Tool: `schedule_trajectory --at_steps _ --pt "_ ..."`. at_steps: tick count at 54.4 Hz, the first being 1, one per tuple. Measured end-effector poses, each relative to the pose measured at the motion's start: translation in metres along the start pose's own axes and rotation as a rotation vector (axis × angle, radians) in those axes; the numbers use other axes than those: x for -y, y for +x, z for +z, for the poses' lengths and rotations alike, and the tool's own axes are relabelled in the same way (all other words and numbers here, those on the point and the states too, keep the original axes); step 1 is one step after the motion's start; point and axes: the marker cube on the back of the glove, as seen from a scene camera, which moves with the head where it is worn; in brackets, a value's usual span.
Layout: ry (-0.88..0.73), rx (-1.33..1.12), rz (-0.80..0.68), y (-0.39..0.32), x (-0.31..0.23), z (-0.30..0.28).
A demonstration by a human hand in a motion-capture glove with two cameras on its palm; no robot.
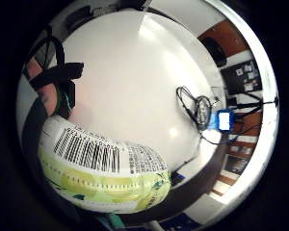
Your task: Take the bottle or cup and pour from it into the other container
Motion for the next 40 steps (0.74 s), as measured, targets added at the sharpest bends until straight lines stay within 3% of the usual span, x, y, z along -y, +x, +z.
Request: schedule_trajectory --at_steps 18,29,33,40 --pt "-0.340 -0.596 -0.088 -0.051 0.017 0.021" --pt "-0.340 -0.548 0.141 -0.096 0.036 0.047" --pt "-0.396 -0.686 -0.010 -0.087 0.030 0.046" --pt "-0.421 -0.738 -0.048 -0.075 0.027 0.037"
